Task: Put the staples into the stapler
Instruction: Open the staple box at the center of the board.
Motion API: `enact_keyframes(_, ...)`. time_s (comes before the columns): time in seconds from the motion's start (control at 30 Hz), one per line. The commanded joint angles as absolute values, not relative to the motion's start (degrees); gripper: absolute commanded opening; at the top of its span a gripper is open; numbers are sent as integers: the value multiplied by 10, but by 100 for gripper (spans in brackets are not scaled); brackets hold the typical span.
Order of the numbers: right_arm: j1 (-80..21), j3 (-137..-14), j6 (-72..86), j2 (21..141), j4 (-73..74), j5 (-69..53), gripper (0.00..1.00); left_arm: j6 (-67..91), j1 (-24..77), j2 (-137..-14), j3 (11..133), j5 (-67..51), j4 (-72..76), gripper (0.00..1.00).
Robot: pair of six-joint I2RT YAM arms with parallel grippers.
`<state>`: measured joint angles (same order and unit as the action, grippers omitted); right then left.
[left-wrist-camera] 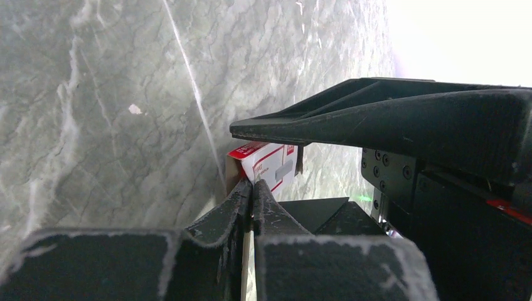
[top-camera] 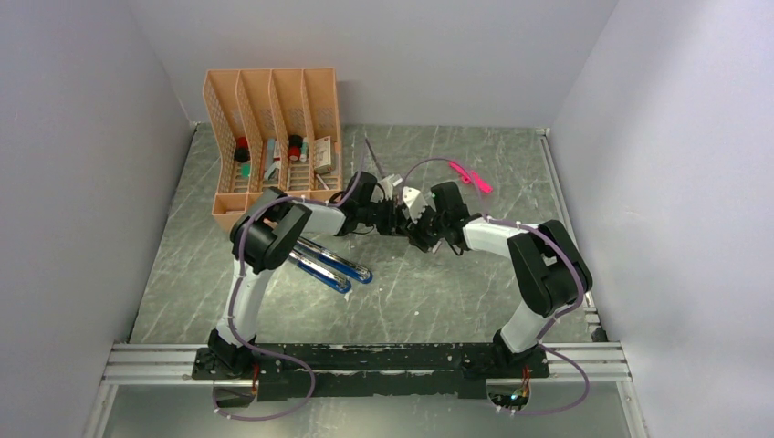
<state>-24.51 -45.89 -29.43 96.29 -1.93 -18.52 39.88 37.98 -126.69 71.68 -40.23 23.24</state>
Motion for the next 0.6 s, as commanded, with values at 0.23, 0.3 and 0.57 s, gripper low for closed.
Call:
enact_keyframes(0.23, -248, -397, -180, 874, -119, -142, 56, 393, 349, -1231, 701, -427, 205, 7)
enact_keyframes(0.3, -246, -372, -119, 842, -168, -115, 55, 396, 345, -1230, 700, -422, 205, 7)
enact_keyframes(0.57, -245, -272, 156, 749, -281, 30, 55, 402, 343, -1226, 700, -408, 201, 7)
